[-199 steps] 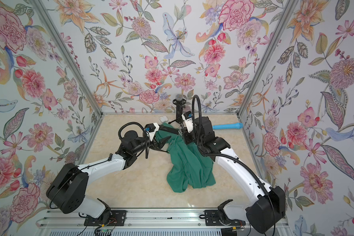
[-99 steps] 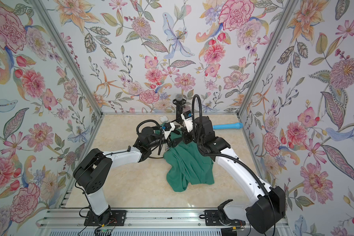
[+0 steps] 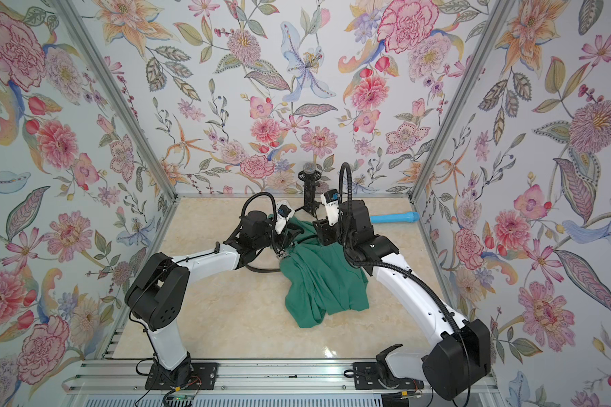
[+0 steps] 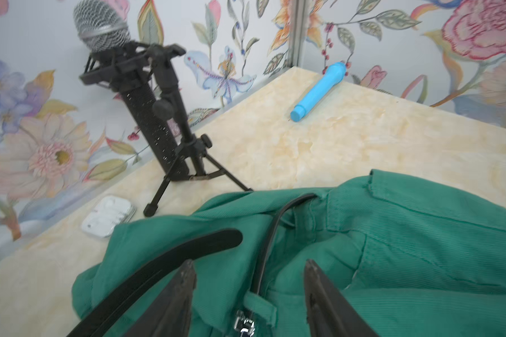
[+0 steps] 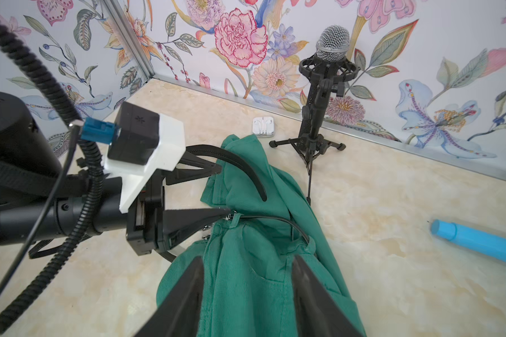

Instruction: Remove the belt from the trousers

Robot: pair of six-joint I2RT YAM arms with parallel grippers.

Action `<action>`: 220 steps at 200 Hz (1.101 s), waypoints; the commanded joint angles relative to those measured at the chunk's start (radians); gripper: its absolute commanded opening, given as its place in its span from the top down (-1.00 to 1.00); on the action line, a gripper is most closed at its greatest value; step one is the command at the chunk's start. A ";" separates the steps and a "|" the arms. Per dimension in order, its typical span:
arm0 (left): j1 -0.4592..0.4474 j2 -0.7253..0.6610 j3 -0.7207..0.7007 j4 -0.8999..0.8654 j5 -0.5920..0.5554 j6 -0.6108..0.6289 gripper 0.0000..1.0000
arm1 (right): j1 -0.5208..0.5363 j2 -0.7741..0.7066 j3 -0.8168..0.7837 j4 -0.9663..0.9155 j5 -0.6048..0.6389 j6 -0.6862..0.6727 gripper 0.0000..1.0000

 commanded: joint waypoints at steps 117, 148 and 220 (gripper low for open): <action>0.029 0.289 0.291 -0.482 -0.101 0.092 0.02 | 0.015 0.388 0.020 0.008 -0.128 0.078 -0.26; 0.029 0.196 0.241 -0.456 -0.091 0.080 0.00 | 0.021 0.438 0.017 0.008 -0.119 0.070 -0.26; 0.017 0.125 0.224 -0.520 -0.025 0.116 0.03 | 0.031 0.503 0.007 0.010 -0.100 0.063 -0.20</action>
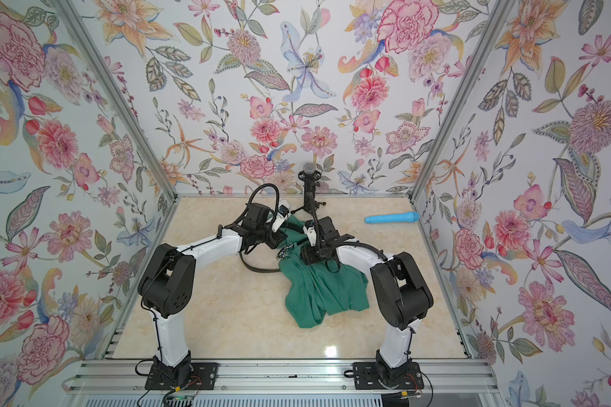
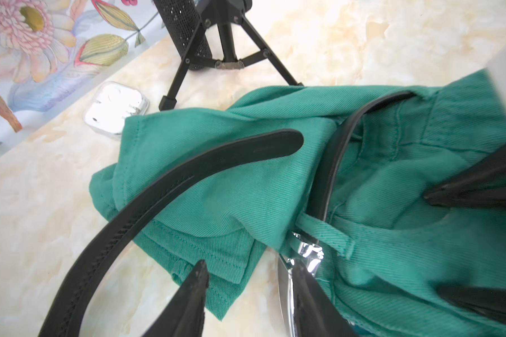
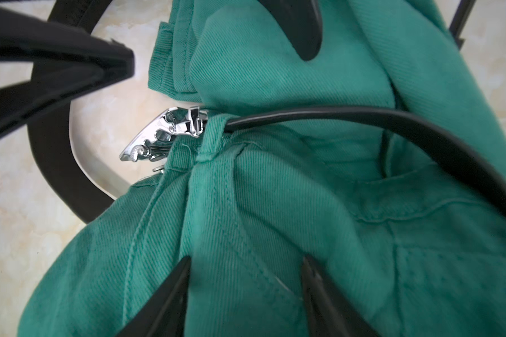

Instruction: Remove the belt from the trousers

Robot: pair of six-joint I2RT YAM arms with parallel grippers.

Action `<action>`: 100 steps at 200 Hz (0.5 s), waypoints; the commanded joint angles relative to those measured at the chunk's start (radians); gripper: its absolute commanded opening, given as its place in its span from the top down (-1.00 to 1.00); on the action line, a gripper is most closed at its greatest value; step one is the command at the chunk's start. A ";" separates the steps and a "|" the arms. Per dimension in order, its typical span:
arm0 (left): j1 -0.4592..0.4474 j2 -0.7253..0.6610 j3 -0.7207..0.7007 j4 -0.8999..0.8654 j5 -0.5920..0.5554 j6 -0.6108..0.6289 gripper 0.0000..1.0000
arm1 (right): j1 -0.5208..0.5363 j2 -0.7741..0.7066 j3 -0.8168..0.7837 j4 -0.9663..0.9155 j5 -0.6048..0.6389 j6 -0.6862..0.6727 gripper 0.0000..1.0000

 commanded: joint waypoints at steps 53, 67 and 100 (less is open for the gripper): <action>-0.016 0.093 0.038 -0.160 0.003 0.076 0.11 | 0.011 -0.017 -0.027 0.003 0.022 0.001 -0.20; -0.016 0.141 0.106 -0.198 0.003 0.083 0.14 | 0.010 -0.019 -0.029 0.002 0.022 0.001 -0.20; -0.018 0.220 0.184 -0.226 -0.002 0.076 0.16 | 0.012 -0.026 -0.032 0.003 0.022 -0.002 -0.21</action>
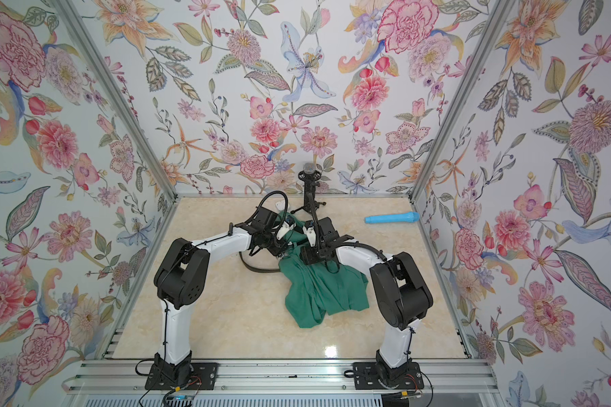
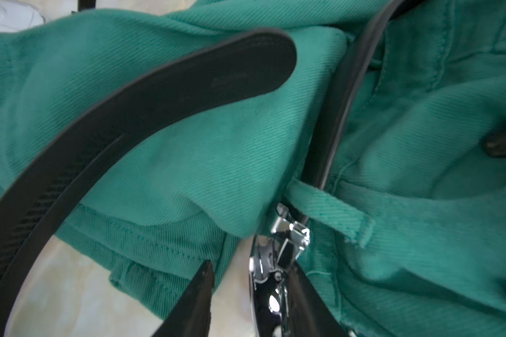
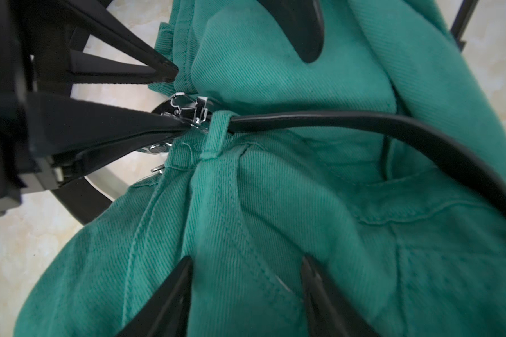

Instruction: Remove the belt from the trousers

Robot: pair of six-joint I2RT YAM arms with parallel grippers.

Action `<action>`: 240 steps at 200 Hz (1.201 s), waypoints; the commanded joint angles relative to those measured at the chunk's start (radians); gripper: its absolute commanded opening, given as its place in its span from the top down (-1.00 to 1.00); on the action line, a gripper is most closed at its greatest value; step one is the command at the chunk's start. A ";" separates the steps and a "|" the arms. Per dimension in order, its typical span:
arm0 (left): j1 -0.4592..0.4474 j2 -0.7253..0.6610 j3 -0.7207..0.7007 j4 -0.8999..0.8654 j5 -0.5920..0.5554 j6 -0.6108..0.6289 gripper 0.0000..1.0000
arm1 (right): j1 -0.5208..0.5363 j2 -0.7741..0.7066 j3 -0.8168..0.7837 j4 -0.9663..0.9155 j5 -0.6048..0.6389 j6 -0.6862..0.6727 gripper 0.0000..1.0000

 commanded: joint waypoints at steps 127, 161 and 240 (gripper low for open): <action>-0.051 -0.173 0.139 -0.068 -0.207 0.119 1.00 | -0.049 -0.461 -0.193 0.211 0.050 0.005 -0.50; -0.091 -0.364 0.017 0.123 -0.286 0.177 1.00 | -0.085 -0.581 -0.184 0.267 0.016 -0.042 -0.72; -0.182 -0.627 -0.176 0.412 -0.303 0.379 1.00 | -0.050 -0.579 0.074 0.023 -0.079 -0.304 -0.81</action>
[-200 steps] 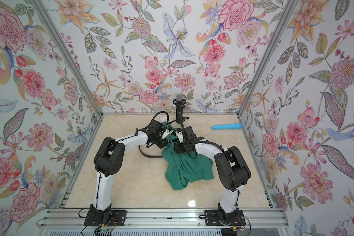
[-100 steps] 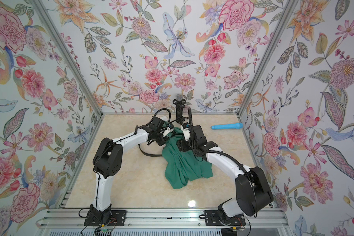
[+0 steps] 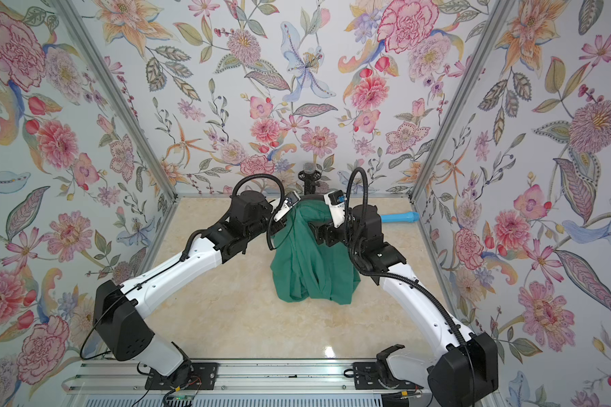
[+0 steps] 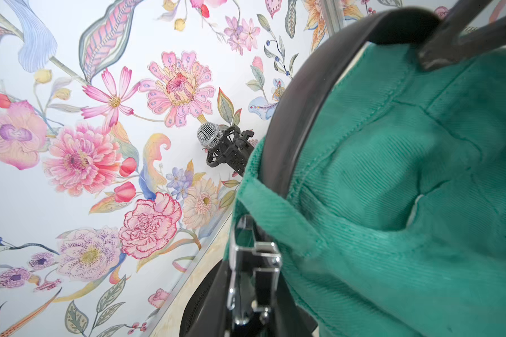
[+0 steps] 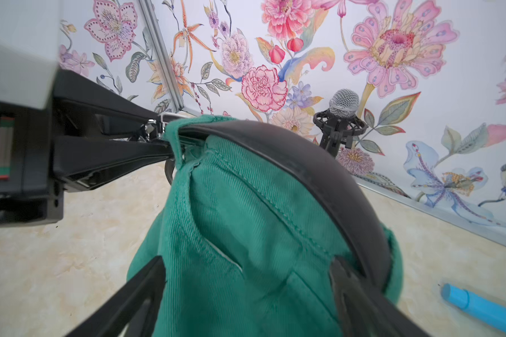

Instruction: Remove the belt from the trousers

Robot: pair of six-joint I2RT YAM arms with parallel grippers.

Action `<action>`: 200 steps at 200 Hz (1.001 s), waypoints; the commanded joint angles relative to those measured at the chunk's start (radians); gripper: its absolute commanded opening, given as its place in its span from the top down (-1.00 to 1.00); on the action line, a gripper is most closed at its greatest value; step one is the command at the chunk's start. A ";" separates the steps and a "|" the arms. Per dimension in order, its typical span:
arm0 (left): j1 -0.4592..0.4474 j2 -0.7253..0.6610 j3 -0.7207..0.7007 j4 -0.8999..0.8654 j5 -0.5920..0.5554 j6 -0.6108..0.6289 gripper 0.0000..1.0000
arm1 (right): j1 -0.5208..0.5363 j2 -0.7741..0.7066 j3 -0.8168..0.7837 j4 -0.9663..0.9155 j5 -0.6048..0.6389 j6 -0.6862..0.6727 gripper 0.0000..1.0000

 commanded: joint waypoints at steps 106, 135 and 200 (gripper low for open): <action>-0.008 -0.082 -0.005 0.160 -0.004 -0.069 1.00 | 0.193 0.100 0.098 -0.115 0.214 0.158 -0.27; -0.008 -0.091 0.002 0.135 0.005 -0.104 1.00 | 0.251 0.167 0.118 -0.036 0.267 0.175 -0.53; -0.008 -0.171 -0.100 0.193 0.003 -0.081 1.00 | 0.161 0.209 0.038 0.095 0.394 0.402 1.00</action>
